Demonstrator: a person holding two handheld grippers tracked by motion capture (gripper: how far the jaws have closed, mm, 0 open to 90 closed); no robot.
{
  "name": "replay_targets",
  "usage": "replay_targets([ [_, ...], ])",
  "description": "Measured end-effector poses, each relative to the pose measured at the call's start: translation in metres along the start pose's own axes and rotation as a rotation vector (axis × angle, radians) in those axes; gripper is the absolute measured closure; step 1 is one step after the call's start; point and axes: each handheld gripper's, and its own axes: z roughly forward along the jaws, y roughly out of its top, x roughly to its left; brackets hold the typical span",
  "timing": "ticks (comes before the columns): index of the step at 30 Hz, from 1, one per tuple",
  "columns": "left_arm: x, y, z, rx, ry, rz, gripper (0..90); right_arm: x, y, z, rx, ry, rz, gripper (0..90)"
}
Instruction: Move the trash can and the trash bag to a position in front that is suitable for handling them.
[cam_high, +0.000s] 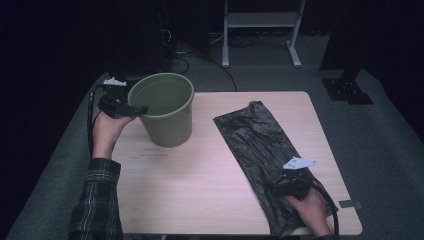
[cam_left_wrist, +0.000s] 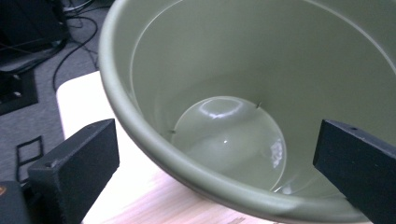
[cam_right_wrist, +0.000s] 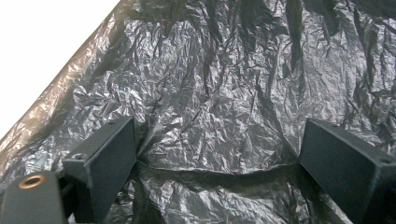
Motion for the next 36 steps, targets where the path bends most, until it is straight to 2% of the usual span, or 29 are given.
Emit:
replay_targets([
  [4, -0.001, 0.0, 0.002, -0.001, 0.001, -0.002, 0.0, 0.0, 0.0, 0.0, 0.0, 0.0, 0.0, 10.1],
  [7, 0.002, 0.0, 0.004, 0.002, -0.013, -0.016, 0.0, 0.0, 0.0, 0.0, 0.0, 0.0, 0.001, 10.1],
  [11, 0.0, 0.0, 0.006, 0.004, -0.004, -0.014, 0.0, 0.0, 0.0, 0.0, 0.0, 0.0, 0.0, 10.0],
  [12, -0.001, 0.0, 0.007, 0.005, -0.008, -0.014, 0.0, 0.0, 0.0, 0.0, 0.0, 0.0, 0.0, 10.1],
  [14, -0.003, 0.0, 0.01, 0.017, -0.041, -0.026, 0.0, 0.0, 0.0, 0.0, 0.0, 0.0, 0.001, 10.1],
  [15, -0.003, 0.0, 0.01, 0.017, -0.041, -0.026, 0.0, 0.0, 0.0, 0.0, 0.0, 0.0, 0.001, 10.1],
  [23, -0.018, 0.001, 0.011, 0.037, -0.055, 0.017, 0.0, 0.0, 0.0, 0.0, 0.0, 0.0, 0.0, 10.1],
  [25, -0.023, 0.001, 0.011, 0.039, -0.071, 0.025, 0.0, 0.0, 0.0, 0.0, 0.0, 0.0, 0.0, 10.1],
  [36, -0.049, -0.009, 0.005, 0.013, -0.123, 0.047, 0.0, 0.0, 0.0, 0.0, 0.0, 0.0, 0.001, 10.0],
])
